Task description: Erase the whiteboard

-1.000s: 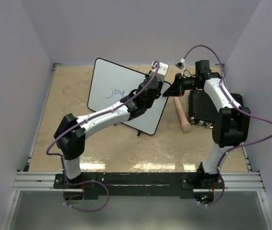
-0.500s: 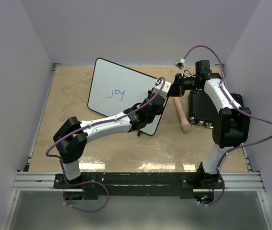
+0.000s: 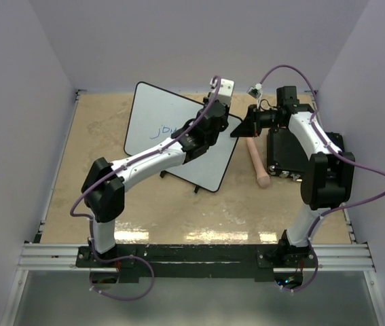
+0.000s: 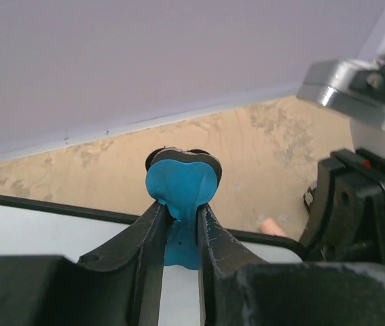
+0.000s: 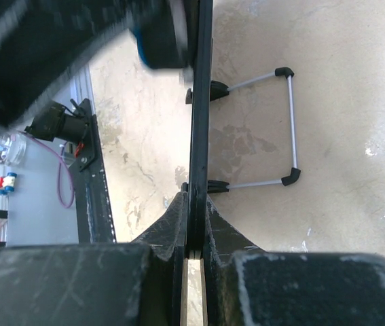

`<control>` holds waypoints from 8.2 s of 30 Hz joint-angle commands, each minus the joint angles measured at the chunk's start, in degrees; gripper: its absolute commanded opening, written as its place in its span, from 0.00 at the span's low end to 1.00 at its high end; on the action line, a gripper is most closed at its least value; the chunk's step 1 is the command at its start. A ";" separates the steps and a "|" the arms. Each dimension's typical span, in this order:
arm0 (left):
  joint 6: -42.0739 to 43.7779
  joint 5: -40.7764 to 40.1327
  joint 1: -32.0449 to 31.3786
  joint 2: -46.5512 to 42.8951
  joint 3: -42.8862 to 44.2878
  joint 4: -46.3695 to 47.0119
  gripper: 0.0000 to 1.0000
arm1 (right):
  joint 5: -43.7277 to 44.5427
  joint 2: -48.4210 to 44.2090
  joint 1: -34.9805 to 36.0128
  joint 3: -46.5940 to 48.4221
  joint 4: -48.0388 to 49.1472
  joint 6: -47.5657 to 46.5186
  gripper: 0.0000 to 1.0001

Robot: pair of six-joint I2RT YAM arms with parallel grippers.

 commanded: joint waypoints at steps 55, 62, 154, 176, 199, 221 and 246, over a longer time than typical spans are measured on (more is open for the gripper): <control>21.17 39.38 33.11 -19.15 -34.57 -13.61 0.00 | 0.68 -0.25 1.59 4.51 -6.73 -9.66 0.00; 24.95 37.10 34.43 -19.76 -42.48 -12.72 0.00 | 0.51 0.27 1.67 5.13 -6.90 -9.57 0.00; 21.79 31.21 21.42 -17.30 -32.55 -14.75 0.00 | 0.59 0.63 1.59 4.96 -4.79 -8.16 0.00; 22.31 25.05 22.04 -8.25 -6.89 -10.62 0.00 | 1.30 0.36 1.59 5.22 -6.73 -9.31 0.00; 14.92 36.93 33.99 -11.95 -17.99 -18.35 0.00 | 1.47 2.12 1.59 7.07 -7.43 -9.57 0.00; 5.09 38.68 14.50 -1.13 7.00 -28.19 0.00 | 2.35 -0.34 1.67 4.87 -4.00 -7.46 0.00; 14.74 25.40 33.36 -6.14 -4.52 -25.12 0.00 | 2.18 0.10 1.76 5.39 -5.58 -8.96 0.00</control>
